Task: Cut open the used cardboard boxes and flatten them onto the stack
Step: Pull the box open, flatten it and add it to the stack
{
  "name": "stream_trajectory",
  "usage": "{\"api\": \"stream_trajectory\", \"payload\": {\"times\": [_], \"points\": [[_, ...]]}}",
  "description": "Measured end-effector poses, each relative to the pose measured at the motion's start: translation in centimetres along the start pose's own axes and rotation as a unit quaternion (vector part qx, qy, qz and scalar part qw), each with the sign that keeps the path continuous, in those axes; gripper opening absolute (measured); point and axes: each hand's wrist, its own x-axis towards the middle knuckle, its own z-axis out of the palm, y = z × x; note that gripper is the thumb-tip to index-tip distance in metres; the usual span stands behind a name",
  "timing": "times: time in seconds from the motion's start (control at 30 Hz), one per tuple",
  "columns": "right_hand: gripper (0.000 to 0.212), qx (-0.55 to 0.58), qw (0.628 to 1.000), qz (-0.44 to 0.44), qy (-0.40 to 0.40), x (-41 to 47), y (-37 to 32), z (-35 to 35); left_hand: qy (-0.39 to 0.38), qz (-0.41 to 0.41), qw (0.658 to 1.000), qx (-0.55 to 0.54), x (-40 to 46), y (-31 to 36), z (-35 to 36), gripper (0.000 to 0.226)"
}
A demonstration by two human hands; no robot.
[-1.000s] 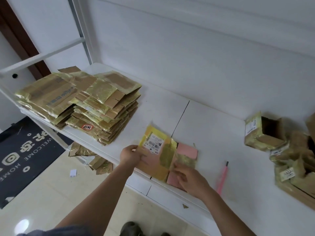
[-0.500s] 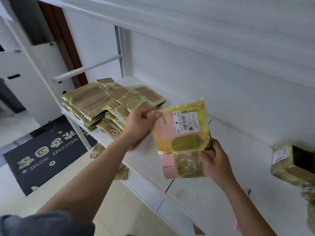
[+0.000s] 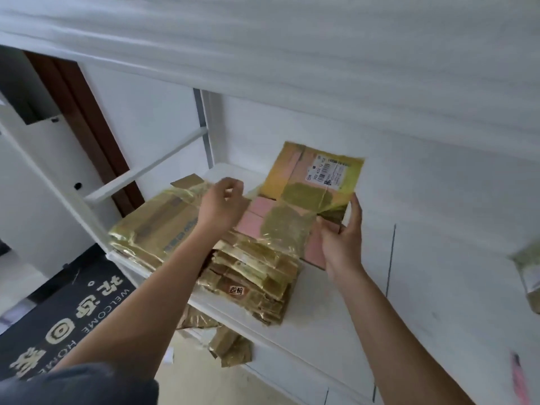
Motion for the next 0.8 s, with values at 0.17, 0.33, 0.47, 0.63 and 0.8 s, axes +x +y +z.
{"api": "stream_trajectory", "payload": {"times": [0.17, 0.33, 0.47, 0.63, 0.8], "points": [[0.071, -0.148, 0.985, 0.085, -0.026, -0.9, 4.3, 6.9, -0.254, 0.045, 0.947, 0.191, 1.6, -4.9, 2.0, 0.052], [0.07, -0.434, 0.897, 0.027, -0.08, -1.6, 6.5, 6.7, -0.288, 0.078, 0.878, 0.375, 0.6, -9.1, 3.4, 0.068], [0.081, -0.62, 0.777, -0.1, -0.041, -1.1, 6.3, 6.1, -0.252, 0.14, 0.856, 0.43, 1.0, -8.7, 4.1, 0.068], [0.054, -0.616, 0.744, -0.163, -0.201, -0.8, 8.3, 5.0, -0.308, 0.137, 0.855, 0.394, 2.0, -9.1, 4.7, 0.061], [0.072, -0.61, 0.738, -0.095, -0.272, -0.5, 11.2, 3.8, -0.309, 0.162, 0.877, 0.331, 2.0, -10.6, 5.0, 0.06]]}}
